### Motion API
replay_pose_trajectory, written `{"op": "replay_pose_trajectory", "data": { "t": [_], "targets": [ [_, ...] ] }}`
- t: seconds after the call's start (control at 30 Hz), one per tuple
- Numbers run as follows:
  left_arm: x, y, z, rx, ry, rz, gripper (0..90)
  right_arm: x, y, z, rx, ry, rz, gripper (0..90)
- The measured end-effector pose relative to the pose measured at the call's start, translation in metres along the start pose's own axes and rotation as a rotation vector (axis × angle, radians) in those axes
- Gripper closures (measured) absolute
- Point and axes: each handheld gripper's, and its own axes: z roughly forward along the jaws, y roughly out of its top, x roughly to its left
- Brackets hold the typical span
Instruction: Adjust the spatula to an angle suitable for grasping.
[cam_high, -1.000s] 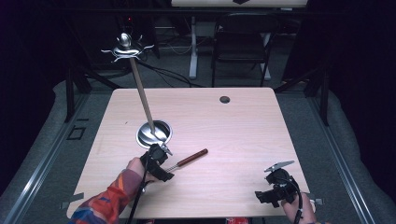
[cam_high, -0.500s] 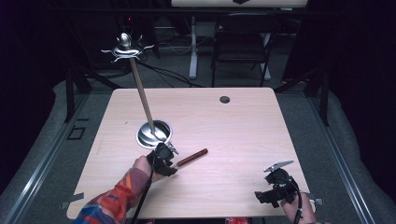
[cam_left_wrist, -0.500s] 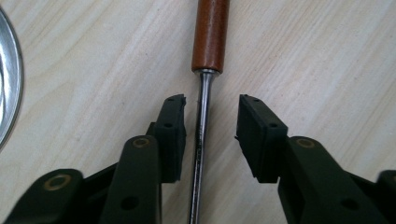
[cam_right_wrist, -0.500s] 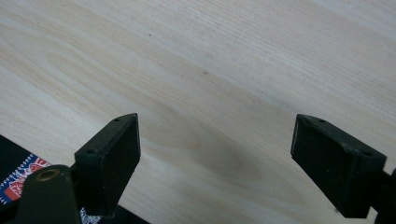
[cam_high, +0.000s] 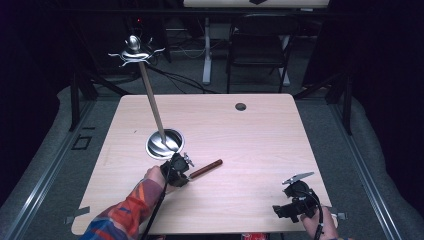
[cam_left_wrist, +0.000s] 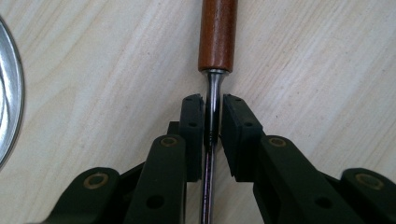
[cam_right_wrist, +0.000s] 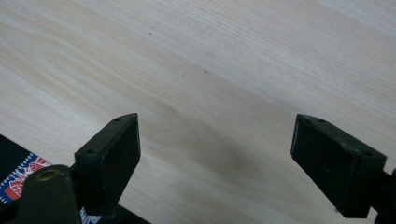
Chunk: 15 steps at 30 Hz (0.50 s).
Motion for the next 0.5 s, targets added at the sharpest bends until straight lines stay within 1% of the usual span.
{"op": "replay_pose_trajectory", "data": {
  "t": [0.07,0.1,0.13,0.17,0.27,0.3,0.33,0.37,0.4,0.5],
  "targets": [
    [0.0007,0.0004,-0.0001,-0.010,0.006,-0.005,79.1,-0.0002,0.0000,0.0002,-0.001,0.002,0.003,15.4],
    [0.0014,0.0008,0.0004,-0.012,-0.002,-0.003,79.1,-0.0005,0.0006,0.0005,-0.003,0.003,0.000,15.3],
    [0.0015,0.0010,0.0005,-0.012,-0.002,-0.003,79.1,-0.0005,0.0006,0.0005,-0.003,0.003,0.000,15.3],
    [0.0013,0.0014,0.0009,-0.010,0.002,-0.001,79.1,-0.0002,0.0010,0.0007,-0.004,0.003,0.001,15.3],
    [0.0017,0.0022,0.0022,-0.004,-0.003,0.002,79.1,0.0002,0.0039,0.0019,0.006,0.006,-0.010,15.4],
    [0.0020,0.0026,0.0023,-0.002,-0.005,0.005,79.1,0.0008,0.0039,0.0031,-0.005,0.005,-0.002,15.4],
    [0.0023,0.0028,0.0023,-0.001,-0.008,0.007,79.2,0.0006,0.0050,0.0034,0.007,0.014,-0.009,15.4],
    [0.0020,0.0029,0.0023,-0.002,-0.005,0.008,79.4,0.0009,0.0050,0.0040,0.006,0.004,-0.006,15.4],
    [0.0017,0.0030,0.0023,0.001,-0.004,0.011,80.4,0.0006,0.0054,0.0039,0.013,0.012,-0.007,15.4],
    [-0.0006,0.0038,0.0024,0.007,0.007,0.023,82.9,0.0008,0.0047,0.0034,0.006,0.007,-0.009,15.4]
  ]
}}
